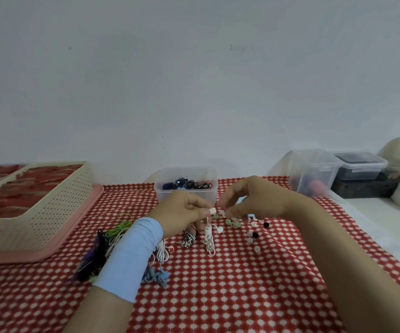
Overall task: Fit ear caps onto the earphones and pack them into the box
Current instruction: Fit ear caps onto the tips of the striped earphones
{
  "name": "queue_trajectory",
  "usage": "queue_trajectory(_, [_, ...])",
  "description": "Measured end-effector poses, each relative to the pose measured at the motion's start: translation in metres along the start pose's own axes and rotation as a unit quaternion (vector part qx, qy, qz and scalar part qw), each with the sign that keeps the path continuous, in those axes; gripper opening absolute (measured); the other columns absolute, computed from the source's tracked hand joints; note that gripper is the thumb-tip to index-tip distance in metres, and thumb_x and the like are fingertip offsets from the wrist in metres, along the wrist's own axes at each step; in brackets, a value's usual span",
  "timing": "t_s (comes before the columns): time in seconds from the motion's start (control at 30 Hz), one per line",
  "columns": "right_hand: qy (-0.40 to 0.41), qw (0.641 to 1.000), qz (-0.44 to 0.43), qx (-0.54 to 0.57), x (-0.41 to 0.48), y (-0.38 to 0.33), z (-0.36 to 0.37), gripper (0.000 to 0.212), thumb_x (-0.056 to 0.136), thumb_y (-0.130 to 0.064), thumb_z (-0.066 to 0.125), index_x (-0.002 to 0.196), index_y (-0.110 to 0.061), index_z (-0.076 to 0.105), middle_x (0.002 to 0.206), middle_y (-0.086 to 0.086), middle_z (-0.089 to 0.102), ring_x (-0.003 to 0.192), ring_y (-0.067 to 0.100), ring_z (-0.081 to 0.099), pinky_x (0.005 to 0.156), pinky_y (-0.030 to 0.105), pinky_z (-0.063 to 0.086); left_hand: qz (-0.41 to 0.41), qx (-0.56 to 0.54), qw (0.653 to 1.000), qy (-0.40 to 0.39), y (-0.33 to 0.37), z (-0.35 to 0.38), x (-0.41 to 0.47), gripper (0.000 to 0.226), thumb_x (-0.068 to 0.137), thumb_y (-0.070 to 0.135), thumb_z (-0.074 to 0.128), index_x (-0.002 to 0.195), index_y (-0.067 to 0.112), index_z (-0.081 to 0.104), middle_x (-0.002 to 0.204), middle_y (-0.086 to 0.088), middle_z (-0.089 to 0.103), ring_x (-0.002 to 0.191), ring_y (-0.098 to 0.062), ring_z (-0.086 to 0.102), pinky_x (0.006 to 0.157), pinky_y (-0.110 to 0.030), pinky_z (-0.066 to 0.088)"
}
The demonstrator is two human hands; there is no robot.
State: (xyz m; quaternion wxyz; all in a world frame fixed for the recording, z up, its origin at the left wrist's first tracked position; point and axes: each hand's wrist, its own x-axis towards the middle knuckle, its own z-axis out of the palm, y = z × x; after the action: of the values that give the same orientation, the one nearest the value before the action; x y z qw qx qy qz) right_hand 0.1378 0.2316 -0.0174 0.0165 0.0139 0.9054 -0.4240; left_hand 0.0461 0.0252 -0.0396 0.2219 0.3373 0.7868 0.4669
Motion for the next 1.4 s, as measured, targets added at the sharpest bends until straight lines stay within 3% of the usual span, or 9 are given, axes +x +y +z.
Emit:
queue_trajectory(0.17, [-0.084,0.966,0.120,-0.213,-0.003,0.008,-0.005,0.023,0.079,-0.024,0.085,0.079,-0.046,0.079,0.080,-0.027,0.072,0.083,-0.001,0.066,0.077,0.018,0.048,0.001,0.161,0.986,0.036,-0.001,-0.006,0.002,0.007,0.090,0.027,0.068,0.087,0.031,0.072,0.086,0.012,0.072,0.069,0.003,0.063,0.073,-0.017,0.049])
queue_trajectory(0.43, [-0.109,0.941,0.143,-0.287,0.004,0.013,0.009,0.023,0.083,-0.022,0.083,0.103,-0.032,0.082,0.108,-0.017,0.071,0.102,0.007,0.061,0.088,0.022,0.043,-0.060,0.295,0.953,0.036,-0.003,-0.007,0.003,0.017,0.094,0.026,0.054,0.091,0.024,0.071,0.092,0.011,0.068,0.085,-0.008,0.063,0.083,-0.028,0.051])
queue_trajectory(0.57, [-0.067,0.968,0.116,-0.212,0.006,0.012,0.009,0.017,0.084,-0.024,0.082,0.099,-0.031,0.082,0.100,-0.019,0.075,0.090,0.003,0.068,0.085,0.020,0.049,-0.103,0.322,0.940,0.038,-0.004,-0.011,0.003,0.027,0.093,0.035,0.048,0.075,0.017,0.056,0.079,-0.004,0.057,0.071,-0.024,0.056,0.070,-0.034,0.046])
queue_trajectory(0.7, [0.018,0.990,0.065,-0.121,0.011,0.010,0.017,0.014,0.084,-0.012,0.081,0.094,-0.021,0.081,0.082,-0.011,0.077,0.064,0.011,0.072,0.061,0.016,0.055,-0.106,0.321,0.940,0.036,-0.003,-0.008,0.000,0.029,0.084,0.051,0.068,0.095,0.024,0.068,0.098,0.010,0.066,0.093,-0.011,0.062,0.088,-0.032,0.050])
queue_trajectory(0.83, [0.053,0.997,0.037,-0.044,0.016,0.007,0.032,0.016,0.085,-0.010,0.080,0.097,-0.021,0.079,0.078,-0.001,0.078,0.056,0.016,0.068,0.062,0.030,0.061,-0.051,0.286,0.956,0.033,-0.003,-0.007,0.000,0.021,0.085,0.034,0.072,0.103,0.032,0.060,0.100,0.012,0.063,0.096,-0.009,0.060,0.083,-0.025,0.045])
queue_trajectory(0.93, [0.065,0.997,0.035,-0.011,0.018,0.008,0.038,0.010,0.086,-0.010,0.079,0.090,-0.018,0.081,0.069,-0.002,0.075,0.050,0.012,0.062,0.056,0.027,0.056,-0.016,0.305,0.952,0.035,-0.004,-0.006,0.001,0.007,0.089,0.027,0.068,0.093,0.031,0.072,0.103,0.014,0.067,0.094,-0.004,0.060,0.080,-0.019,0.041])
queue_trajectory(1.07, [0.069,0.996,0.045,0.014,0.018,0.006,0.043,0.005,0.088,-0.013,0.077,0.090,-0.014,0.081,0.053,-0.010,0.067,0.048,0.007,0.058,0.046,0.016,0.045,-0.038,0.311,0.949,0.037,-0.004,-0.004,0.002,0.016,0.087,0.039,0.070,0.092,0.026,0.079,0.105,0.014,0.071,0.092,-0.003,0.062,0.071,-0.016,0.039])
queue_trajectory(1.23, [0.057,0.994,0.062,0.063,0.015,0.007,0.044,0.007,0.090,-0.013,0.075,0.094,-0.012,0.080,0.064,-0.002,0.073,0.050,0.008,0.058,0.045,0.020,0.042,-0.041,0.324,0.943,0.060,-0.005,-0.004,0.001,0.013,0.082,0.041,0.075,0.086,0.029,0.079,0.110,0.013,0.070,0.095,-0.006,0.062,0.080,-0.023,0.041])
queue_trajectory(1.4, [0.064,0.978,0.068,0.186,0.017,0.011,0.040,0.010,0.088,-0.012,0.077,0.098,-0.014,0.081,0.092,0.008,0.079,0.054,0.013,0.059,0.044,0.022,0.038,-0.006,0.182,0.978,0.102,-0.006,-0.007,0.003,0.011,0.089,0.035,0.069,0.084,0.027,0.073,0.084,0.012,0.071,0.076,-0.003,0.065,0.069,-0.014,0.047])
